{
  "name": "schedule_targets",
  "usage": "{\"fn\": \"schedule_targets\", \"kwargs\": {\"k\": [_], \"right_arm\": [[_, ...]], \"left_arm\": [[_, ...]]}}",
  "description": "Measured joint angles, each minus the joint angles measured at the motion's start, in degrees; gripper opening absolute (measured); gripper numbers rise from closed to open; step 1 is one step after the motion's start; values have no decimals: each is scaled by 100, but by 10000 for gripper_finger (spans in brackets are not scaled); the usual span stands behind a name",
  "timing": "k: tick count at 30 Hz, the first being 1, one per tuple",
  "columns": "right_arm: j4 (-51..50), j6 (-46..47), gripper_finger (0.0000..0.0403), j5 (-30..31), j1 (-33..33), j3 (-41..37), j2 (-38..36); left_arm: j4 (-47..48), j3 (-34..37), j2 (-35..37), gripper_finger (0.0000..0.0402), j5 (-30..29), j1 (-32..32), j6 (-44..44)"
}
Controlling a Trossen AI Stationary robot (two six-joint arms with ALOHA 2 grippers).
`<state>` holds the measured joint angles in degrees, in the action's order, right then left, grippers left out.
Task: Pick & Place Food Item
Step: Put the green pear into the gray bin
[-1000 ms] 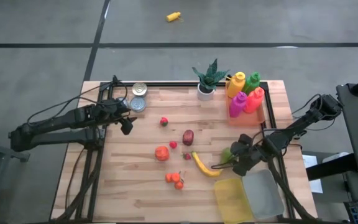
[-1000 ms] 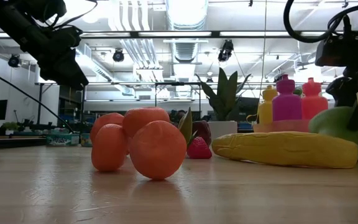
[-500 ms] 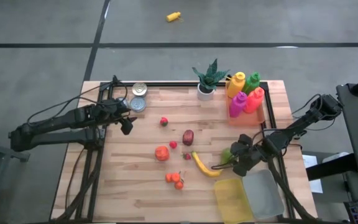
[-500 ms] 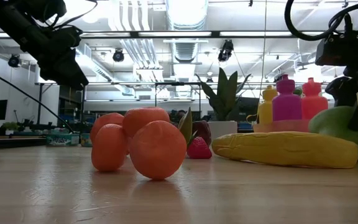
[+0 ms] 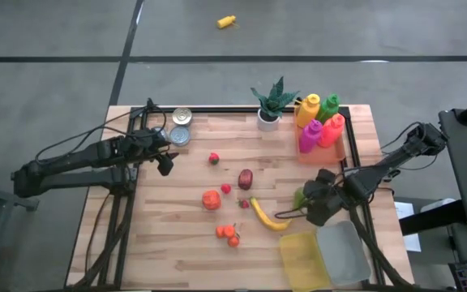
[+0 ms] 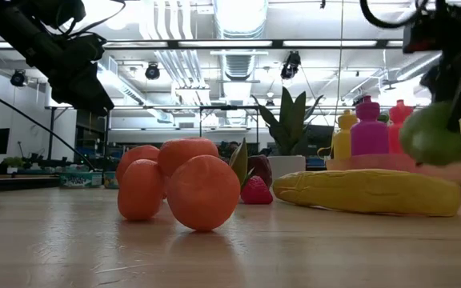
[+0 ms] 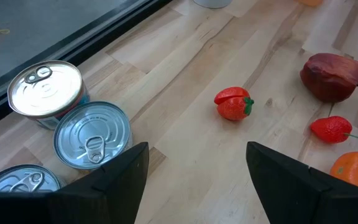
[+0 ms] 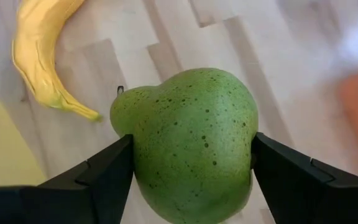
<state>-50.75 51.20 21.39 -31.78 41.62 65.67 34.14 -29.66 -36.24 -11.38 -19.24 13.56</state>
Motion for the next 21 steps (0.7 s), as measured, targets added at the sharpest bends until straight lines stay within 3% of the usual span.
{"fn": "schedule_targets", "kwargs": {"k": [10,17,21], "right_arm": [[-1651,1037,283,-343,120,1427,0],[-2396,2662,283,-1538,68,2170,-2],[-2522,3514,283,-2107,-325,2291,-2]], "left_arm": [[-1,1,1,275,0,0,0],[1,1,0,275,2,0,0],[1,1,1,275,0,0,0]]}}
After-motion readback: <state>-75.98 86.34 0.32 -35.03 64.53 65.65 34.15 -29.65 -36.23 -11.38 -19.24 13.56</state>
